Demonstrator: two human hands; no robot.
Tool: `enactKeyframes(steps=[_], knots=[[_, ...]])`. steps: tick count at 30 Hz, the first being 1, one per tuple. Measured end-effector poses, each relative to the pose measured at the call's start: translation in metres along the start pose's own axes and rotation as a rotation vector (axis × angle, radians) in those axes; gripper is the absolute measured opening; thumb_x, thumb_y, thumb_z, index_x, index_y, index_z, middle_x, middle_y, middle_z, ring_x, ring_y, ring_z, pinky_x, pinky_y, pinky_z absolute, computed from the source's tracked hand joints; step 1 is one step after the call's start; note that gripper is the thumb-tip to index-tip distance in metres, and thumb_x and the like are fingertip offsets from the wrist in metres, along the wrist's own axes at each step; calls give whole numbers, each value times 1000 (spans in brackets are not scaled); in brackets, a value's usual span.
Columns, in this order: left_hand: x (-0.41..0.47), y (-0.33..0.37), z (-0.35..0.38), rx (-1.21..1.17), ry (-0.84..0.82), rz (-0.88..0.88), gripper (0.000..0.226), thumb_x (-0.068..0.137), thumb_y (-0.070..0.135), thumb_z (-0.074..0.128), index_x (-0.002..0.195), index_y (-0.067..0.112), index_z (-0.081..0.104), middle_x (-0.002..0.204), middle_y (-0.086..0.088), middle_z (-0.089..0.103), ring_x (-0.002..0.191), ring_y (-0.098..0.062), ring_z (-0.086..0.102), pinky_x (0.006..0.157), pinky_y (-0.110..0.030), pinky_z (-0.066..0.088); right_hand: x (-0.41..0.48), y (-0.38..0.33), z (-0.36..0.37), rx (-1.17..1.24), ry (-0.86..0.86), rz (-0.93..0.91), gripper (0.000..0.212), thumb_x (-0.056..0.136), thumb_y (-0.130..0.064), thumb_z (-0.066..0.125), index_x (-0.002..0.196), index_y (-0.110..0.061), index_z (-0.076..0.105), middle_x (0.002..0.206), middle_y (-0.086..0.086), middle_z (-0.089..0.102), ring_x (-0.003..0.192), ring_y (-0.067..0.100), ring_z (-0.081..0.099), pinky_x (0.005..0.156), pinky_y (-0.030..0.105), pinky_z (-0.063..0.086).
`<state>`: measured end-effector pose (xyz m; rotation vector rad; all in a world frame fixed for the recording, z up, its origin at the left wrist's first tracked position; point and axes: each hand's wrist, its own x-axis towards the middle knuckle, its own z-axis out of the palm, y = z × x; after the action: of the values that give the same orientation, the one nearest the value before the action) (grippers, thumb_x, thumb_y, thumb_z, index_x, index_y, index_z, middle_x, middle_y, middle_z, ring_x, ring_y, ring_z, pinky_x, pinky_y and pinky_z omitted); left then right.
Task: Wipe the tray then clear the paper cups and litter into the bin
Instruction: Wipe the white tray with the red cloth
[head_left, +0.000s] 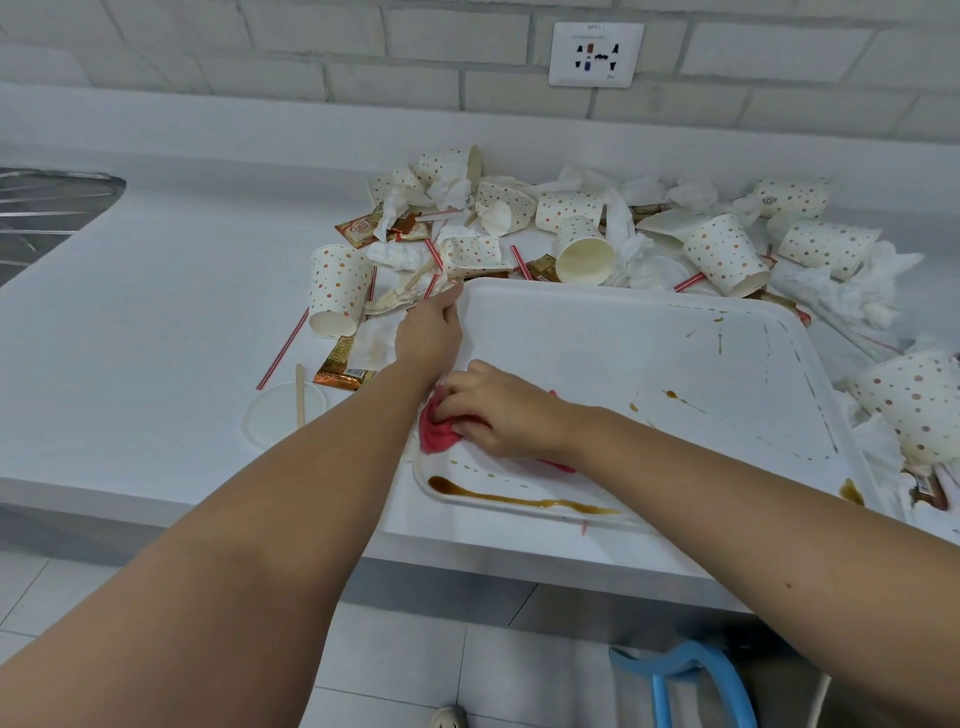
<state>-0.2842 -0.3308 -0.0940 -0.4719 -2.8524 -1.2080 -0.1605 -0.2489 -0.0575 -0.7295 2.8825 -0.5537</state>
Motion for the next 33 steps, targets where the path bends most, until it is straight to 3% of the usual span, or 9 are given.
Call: enactKeyframes(steps=[5, 11, 17, 20, 23, 25, 27, 30, 33], knots=[[1, -1, 0, 16, -19, 23, 42, 99, 16, 31, 138, 21, 45, 134, -8, 56, 116, -28, 55, 97, -36, 44, -4, -12, -7, 12, -163, -95, 31, 92, -6, 50, 119, -11, 65, 120, 6, 56, 101, 24, 42, 81, 16, 28], [3, -3, 0, 81, -49, 60, 43, 99, 15, 30, 140, 22, 43, 126, -10, 61, 111, -31, 57, 93, -39, 46, -13, -15, -13, 9, -272, -110, 32, 91, -2, 50, 115, -15, 68, 118, 2, 55, 94, 12, 32, 85, 22, 35], [4, -5, 1, 102, -55, 56, 45, 98, 14, 29, 141, 24, 41, 129, -10, 59, 110, -33, 57, 93, -42, 46, -22, -2, -23, -7, -360, -62, 29, 80, 6, 54, 89, -11, 76, 119, -1, 54, 96, 9, 33, 87, 27, 39], [3, -5, 2, 100, -40, 49, 45, 98, 15, 29, 141, 24, 41, 133, -9, 56, 113, -32, 56, 94, -42, 46, -21, 6, -26, 22, -296, -15, 31, 79, 9, 51, 89, -9, 74, 114, 0, 58, 93, 10, 36, 84, 22, 37], [2, -3, 3, 100, -18, 43, 43, 99, 15, 30, 140, 23, 42, 137, -7, 52, 123, -29, 50, 99, -39, 42, -16, 3, -25, 171, -172, 66, 31, 85, 4, 52, 111, -9, 62, 113, 2, 61, 93, 8, 40, 79, 16, 32], [1, -2, 3, 105, -11, 54, 43, 99, 15, 30, 140, 22, 42, 137, -7, 52, 123, -28, 49, 99, -38, 42, -11, -2, -20, 168, -162, 55, 34, 88, -2, 53, 121, -9, 58, 119, 5, 58, 100, 12, 43, 88, 16, 32], [1, -2, 3, 107, -10, 62, 43, 99, 14, 30, 140, 22, 42, 135, -8, 54, 120, -30, 52, 97, -40, 44, -8, -6, -14, 88, -192, 14, 30, 92, -15, 53, 121, -9, 61, 118, 8, 54, 105, 18, 43, 96, 22, 33], [0, -3, 2, 117, -20, 73, 44, 99, 14, 29, 141, 22, 41, 135, -9, 54, 119, -30, 52, 97, -41, 44, -15, -9, -10, 29, -212, -41, 30, 94, -32, 53, 114, -15, 68, 110, 3, 54, 95, 13, 40, 89, 27, 37], [-1, -3, 1, 140, -31, 85, 44, 99, 14, 28, 141, 22, 40, 132, -11, 56, 117, -32, 53, 95, -41, 45, -25, -11, -9, 20, -234, -101, 23, 90, -21, 57, 106, -16, 73, 107, 0, 59, 93, 13, 42, 87, 33, 41]])
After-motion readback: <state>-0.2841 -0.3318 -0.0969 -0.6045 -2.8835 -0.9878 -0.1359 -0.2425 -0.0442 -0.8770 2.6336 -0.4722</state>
